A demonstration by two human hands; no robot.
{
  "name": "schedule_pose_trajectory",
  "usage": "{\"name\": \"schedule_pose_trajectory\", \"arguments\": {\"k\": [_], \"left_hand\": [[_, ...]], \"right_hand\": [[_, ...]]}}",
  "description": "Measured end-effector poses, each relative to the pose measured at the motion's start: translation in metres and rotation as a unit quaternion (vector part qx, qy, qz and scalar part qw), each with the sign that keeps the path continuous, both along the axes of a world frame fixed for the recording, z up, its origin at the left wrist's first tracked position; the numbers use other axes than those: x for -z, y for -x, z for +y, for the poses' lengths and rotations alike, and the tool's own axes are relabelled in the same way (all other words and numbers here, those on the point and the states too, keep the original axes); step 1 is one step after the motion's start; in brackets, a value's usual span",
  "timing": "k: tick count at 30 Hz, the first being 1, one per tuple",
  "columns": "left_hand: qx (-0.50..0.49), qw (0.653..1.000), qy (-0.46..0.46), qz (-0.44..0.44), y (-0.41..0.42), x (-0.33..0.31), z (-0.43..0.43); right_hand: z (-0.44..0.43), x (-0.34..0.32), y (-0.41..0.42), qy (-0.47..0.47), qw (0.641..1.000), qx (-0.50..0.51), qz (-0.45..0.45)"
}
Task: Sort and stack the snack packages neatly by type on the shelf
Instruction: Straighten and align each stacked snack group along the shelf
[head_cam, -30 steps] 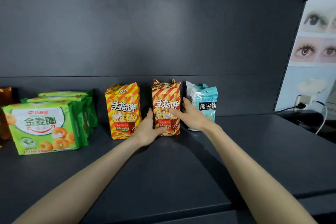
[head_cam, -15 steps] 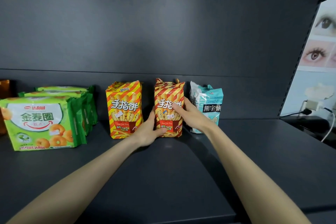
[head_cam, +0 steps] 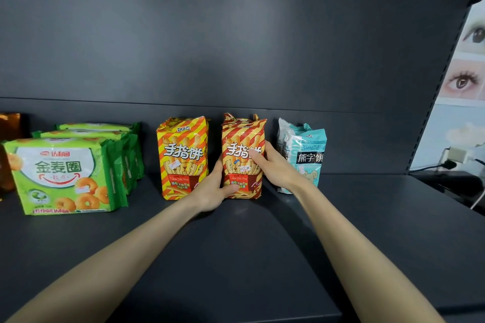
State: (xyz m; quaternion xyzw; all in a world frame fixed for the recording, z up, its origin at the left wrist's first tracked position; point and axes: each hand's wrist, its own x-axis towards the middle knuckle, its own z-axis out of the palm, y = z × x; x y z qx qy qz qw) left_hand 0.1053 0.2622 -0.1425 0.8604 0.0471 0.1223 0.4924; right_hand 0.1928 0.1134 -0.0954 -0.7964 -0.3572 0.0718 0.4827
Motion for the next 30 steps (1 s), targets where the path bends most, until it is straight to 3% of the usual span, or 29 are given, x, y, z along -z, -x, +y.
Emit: {"name": "schedule_pose_trajectory", "arguments": {"k": [17,30], "left_hand": [[-0.007,1.0,-0.016,0.017,-0.001,-0.003,-0.002],[-0.114,0.979,-0.169,0.004,0.044,-0.024,-0.015]], "right_hand": [[-0.004,-0.006,0.006,0.019,1.0,0.008,-0.004],[-0.032,-0.027,0.037,0.109,0.988,0.045,-0.103]]}}
